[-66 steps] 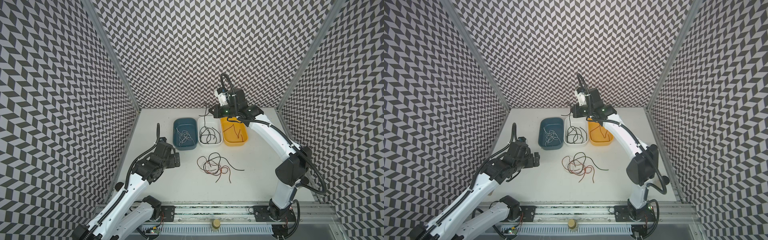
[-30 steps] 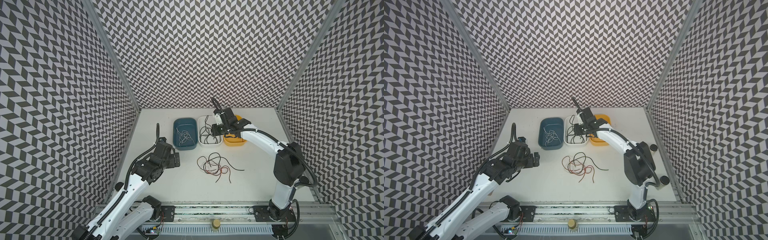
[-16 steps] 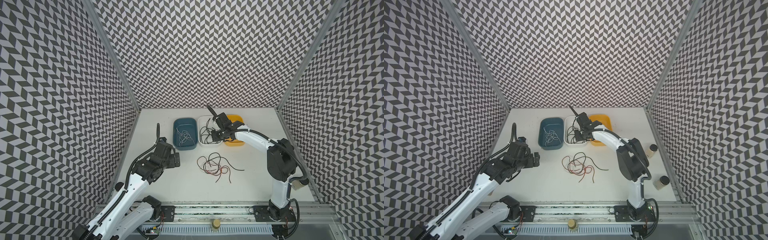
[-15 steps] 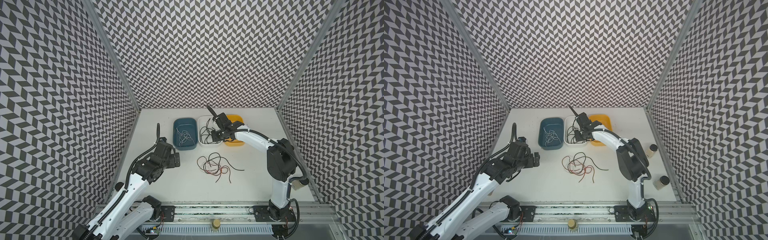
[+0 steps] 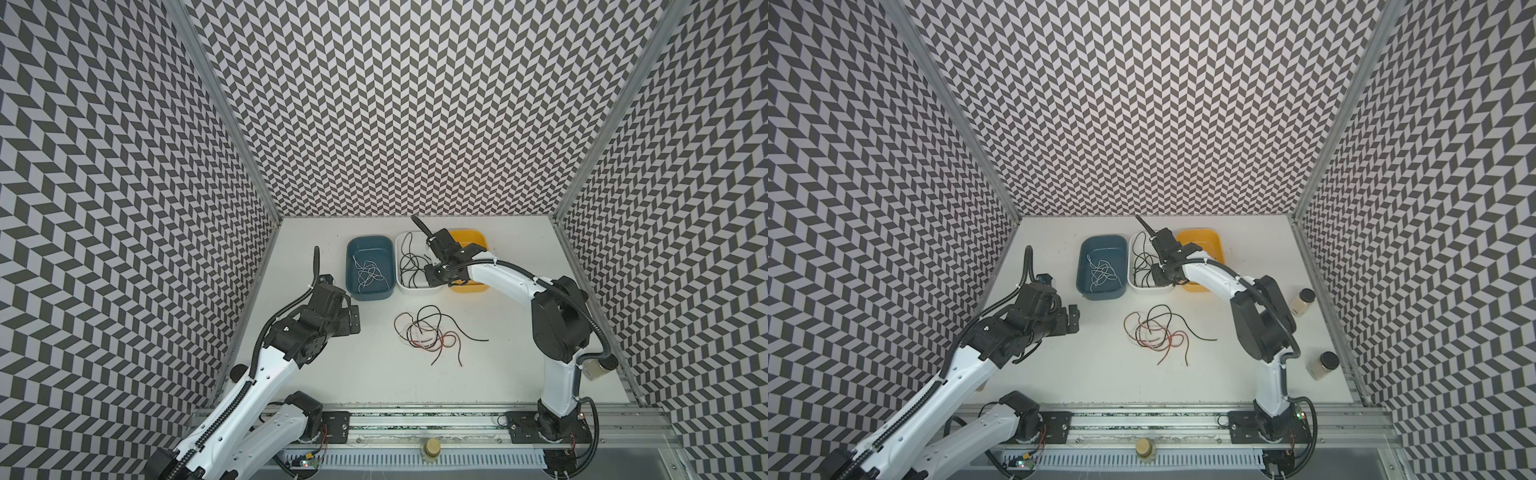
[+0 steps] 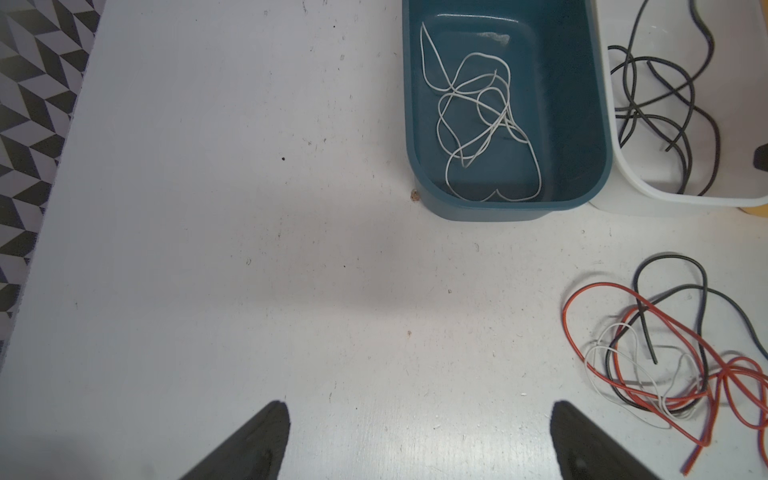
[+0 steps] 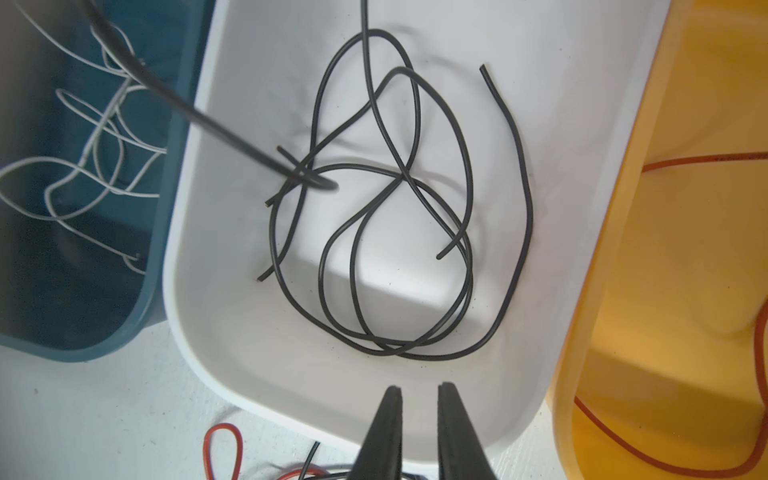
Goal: Untangle the cables
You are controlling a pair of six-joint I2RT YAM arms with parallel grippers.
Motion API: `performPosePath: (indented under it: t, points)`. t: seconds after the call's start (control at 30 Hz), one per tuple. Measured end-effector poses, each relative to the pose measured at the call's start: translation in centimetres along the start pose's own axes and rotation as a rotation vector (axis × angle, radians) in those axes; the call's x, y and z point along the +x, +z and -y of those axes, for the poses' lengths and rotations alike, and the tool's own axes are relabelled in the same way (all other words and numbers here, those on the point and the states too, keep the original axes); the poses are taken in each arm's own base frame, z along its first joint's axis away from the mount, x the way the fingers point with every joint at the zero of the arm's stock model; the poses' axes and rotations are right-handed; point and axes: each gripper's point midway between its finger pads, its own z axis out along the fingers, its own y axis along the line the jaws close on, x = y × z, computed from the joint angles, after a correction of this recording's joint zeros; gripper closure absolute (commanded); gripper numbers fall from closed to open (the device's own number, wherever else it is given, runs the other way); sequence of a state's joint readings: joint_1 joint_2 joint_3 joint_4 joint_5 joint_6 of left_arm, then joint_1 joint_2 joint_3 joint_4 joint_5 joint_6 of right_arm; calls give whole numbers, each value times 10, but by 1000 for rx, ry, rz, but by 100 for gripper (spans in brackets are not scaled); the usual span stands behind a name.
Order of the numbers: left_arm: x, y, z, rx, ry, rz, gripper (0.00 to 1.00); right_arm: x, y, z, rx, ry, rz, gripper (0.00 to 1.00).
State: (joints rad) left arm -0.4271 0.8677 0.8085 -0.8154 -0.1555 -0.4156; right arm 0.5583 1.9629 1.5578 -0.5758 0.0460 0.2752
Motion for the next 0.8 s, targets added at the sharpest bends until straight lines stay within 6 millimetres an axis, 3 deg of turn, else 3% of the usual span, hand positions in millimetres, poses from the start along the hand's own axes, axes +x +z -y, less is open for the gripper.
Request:
performPosePath:
  t: [0.23,0.37,0.43,0.67,0.8]
  points:
    - [0,0,0,0,0,0,0,2,-5,2,9,-7,3,70]
    - [0,0,0,0,0,0,0,-4,-19,-3,-24,-4,26,66]
    - [0,0,0,0,0,0,0,-10,-28,-11,-62,-6,48,59]
    - [0,0,0,-1,0,0,0,-25,-44,-66,-216,-81,114,54]
    - [-1,-1,-1,-3,-1,8,0,-43,-47,-102,-253,-148,171,54]
